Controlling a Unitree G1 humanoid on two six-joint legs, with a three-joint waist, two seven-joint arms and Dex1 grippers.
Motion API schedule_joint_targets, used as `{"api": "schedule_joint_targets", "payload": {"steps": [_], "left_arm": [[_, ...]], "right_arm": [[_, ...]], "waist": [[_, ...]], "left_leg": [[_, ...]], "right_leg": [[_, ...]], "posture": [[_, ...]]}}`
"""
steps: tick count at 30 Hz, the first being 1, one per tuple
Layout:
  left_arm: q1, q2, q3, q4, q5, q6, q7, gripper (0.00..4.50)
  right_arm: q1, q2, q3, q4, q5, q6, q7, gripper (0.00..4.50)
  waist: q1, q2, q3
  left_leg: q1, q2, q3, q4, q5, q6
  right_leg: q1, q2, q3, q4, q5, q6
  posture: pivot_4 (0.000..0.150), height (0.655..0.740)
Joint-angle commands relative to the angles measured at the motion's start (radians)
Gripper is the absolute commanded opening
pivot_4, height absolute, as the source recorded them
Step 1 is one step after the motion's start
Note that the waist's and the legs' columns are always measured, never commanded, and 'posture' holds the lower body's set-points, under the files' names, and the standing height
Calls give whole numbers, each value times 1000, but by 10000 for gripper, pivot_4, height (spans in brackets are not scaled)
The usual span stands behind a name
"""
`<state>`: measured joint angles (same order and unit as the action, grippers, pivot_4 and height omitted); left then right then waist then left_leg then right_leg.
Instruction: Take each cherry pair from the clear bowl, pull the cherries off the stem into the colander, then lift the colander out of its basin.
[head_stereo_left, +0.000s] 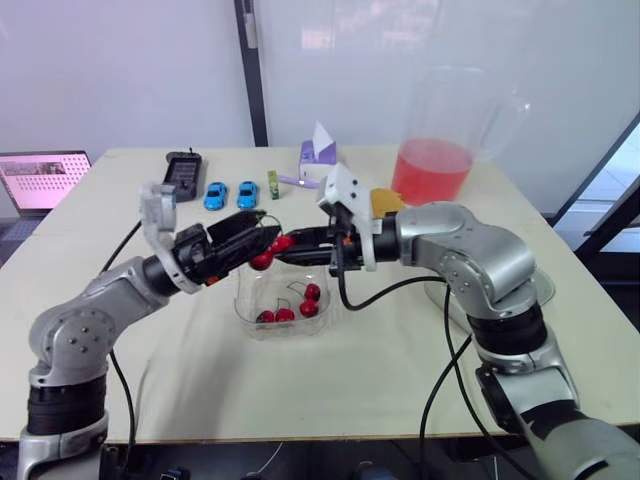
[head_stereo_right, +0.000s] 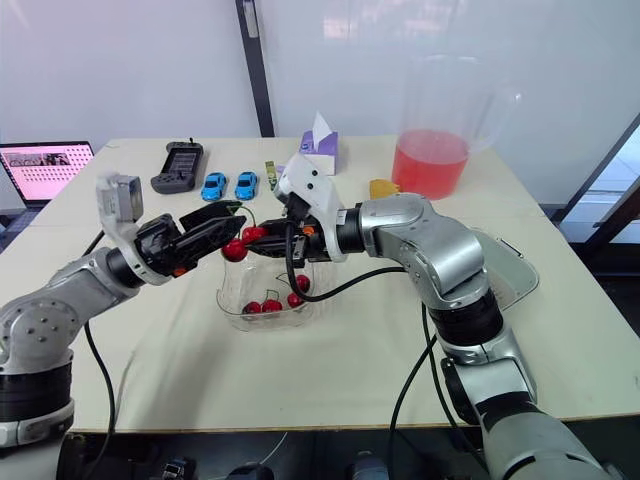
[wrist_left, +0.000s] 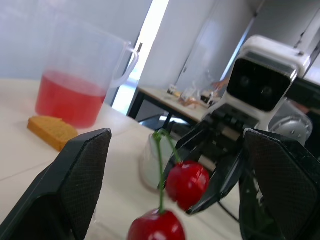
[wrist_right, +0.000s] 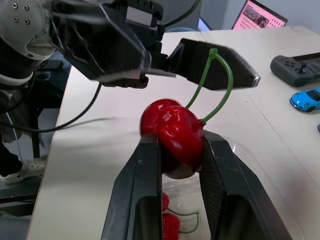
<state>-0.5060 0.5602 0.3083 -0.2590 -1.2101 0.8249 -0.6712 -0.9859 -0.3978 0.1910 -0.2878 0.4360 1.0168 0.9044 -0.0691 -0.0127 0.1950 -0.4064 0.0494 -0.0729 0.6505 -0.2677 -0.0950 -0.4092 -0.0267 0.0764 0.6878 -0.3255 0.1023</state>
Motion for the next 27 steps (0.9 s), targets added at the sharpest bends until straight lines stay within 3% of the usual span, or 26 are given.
{"api": "schedule_joint_targets", "payload": {"steps": [1, 12, 15, 22, 27], "left_arm": [[-25, -14, 28, -8, -46, -3, 35, 45000], [-36, -61, 1, 28, -30, -16, 78, 45000], [-43, -69, -2, 43, -12, -26, 83, 36832], [-41, -76, -11, 40, -3, -23, 75, 1004], [-44, -91, -13, 35, -19, -15, 77, 321]], "right_arm": [[-6, -2, -1, -41, 23, -7, -15, 5680], [-32, -5, -2, -22, 62, 0, -43, 5680], [-37, -7, -3, -18, 69, -1, -47, 5680], [-44, -12, -3, -6, 78, -3, -58, 5680], [-43, -15, -1, -1, 77, -3, -63, 5680]], "waist": [[0, 0, 0], [0, 0, 0], [0, 0, 0], [0, 0, 0], [0, 0, 0]], "left_leg": [[0, 0, 0, 0, 0, 0], [0, 0, -1, 0, 0, -1], [0, 0, -1, 0, 1, -1], [0, 0, -1, 0, 1, -1], [0, 0, -1, 0, 1, -1]], "right_leg": [[0, 0, 0, 0, 0, 0], [0, 0, -1, 0, 0, 0], [0, 0, -1, 0, 0, 0], [1, 0, -1, 0, 0, 0], [1, 0, -1, -1, 0, 0]], "posture": [[1500, 7400], [1500, 7400], [1500, 7400], [1500, 7400], [1500, 7400]]}}
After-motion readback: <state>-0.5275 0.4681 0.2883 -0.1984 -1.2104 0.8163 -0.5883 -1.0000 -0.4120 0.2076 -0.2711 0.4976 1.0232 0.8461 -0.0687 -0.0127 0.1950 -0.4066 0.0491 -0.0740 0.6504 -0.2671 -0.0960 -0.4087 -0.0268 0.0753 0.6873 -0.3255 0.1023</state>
